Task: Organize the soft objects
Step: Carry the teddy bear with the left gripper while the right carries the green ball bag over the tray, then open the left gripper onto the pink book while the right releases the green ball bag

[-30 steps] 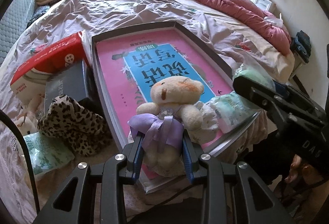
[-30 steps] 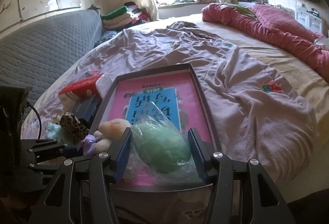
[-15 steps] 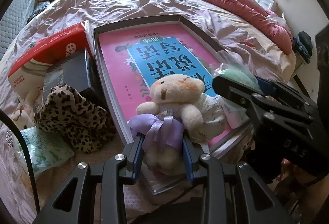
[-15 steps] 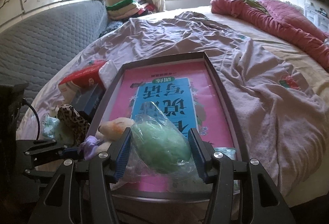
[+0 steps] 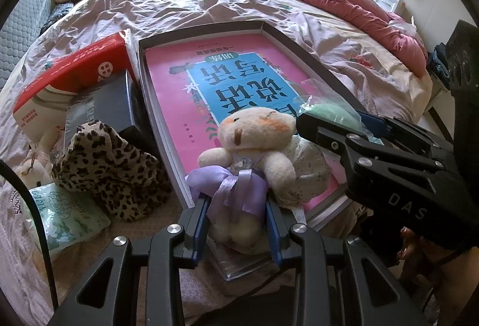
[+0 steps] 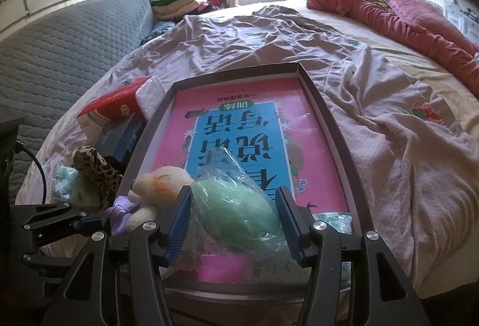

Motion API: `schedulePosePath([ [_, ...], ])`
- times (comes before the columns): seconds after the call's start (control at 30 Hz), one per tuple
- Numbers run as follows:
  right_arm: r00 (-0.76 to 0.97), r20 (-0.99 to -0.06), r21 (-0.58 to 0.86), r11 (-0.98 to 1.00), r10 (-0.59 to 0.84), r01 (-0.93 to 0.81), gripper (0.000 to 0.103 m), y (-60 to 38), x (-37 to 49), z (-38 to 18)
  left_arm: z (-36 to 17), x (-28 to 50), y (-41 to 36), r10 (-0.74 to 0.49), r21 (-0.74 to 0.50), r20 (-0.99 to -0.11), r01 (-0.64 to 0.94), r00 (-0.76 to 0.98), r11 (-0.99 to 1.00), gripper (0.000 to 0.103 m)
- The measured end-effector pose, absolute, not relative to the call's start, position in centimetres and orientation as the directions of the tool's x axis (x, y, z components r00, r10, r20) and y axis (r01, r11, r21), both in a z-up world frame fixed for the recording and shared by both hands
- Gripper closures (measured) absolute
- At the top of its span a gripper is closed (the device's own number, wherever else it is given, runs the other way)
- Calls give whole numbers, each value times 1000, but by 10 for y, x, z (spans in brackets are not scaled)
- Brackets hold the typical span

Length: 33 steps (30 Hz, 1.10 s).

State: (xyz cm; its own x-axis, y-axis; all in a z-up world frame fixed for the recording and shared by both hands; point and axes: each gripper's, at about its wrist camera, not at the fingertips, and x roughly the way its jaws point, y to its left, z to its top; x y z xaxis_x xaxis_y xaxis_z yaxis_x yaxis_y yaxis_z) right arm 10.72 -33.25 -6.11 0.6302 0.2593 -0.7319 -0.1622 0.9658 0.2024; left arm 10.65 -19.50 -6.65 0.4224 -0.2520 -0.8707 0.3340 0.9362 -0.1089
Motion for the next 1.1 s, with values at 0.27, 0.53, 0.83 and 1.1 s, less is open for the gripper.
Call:
schedulePosePath([
  [0.27, 633, -734, 187, 969, 248, -163, 43, -332, 107, -59, -66, 107, -196, -246, -100, -872, 338, 423, 936, 69],
  [0.53, 642, -734, 153, 975, 221, -162, 41, -330, 104, -54, -63, 108, -198, -249, -101, -870, 341, 425, 934, 68],
  [0.83, 665, -720, 144, 980, 198, -136, 35, -337, 100, -42, -57, 106, -203, -253, -96, -864, 352, 435, 931, 64],
  [1.1, 699, -693, 138, 984, 178, -114, 29, -344, 92, -25, -46, 102, -207, -262, -87, -850, 368, 458, 926, 54],
])
